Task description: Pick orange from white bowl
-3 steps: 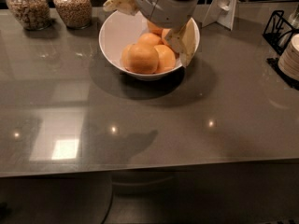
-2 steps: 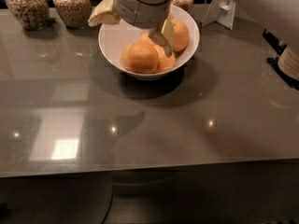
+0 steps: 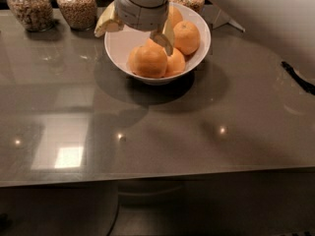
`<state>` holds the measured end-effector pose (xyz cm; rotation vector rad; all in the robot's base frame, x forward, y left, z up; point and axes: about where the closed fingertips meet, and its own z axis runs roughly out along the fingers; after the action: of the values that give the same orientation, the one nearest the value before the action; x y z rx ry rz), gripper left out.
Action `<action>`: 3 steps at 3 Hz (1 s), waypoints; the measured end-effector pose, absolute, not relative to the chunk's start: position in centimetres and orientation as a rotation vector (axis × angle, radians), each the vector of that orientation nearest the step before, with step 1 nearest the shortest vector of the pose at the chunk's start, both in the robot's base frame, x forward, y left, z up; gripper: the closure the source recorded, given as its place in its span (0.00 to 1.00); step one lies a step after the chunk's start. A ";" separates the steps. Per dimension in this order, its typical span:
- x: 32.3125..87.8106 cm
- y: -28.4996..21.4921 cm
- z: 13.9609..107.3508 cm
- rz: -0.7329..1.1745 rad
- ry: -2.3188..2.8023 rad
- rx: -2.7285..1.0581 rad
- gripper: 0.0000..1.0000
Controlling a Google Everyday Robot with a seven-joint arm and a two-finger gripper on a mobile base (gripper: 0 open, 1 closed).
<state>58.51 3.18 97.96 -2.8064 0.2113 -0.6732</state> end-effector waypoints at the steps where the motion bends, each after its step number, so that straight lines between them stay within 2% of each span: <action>1: 60.5 2.4 96.7 -0.679 0.232 -2.841 0.20; 3: 62.3 0.2 93.5 -0.631 0.335 -2.905 0.18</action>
Offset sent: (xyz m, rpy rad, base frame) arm 0.0518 -0.0335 -0.0440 -0.0883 0.0511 -0.1045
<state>62.35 0.23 93.51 -2.9048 0.3350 -0.6306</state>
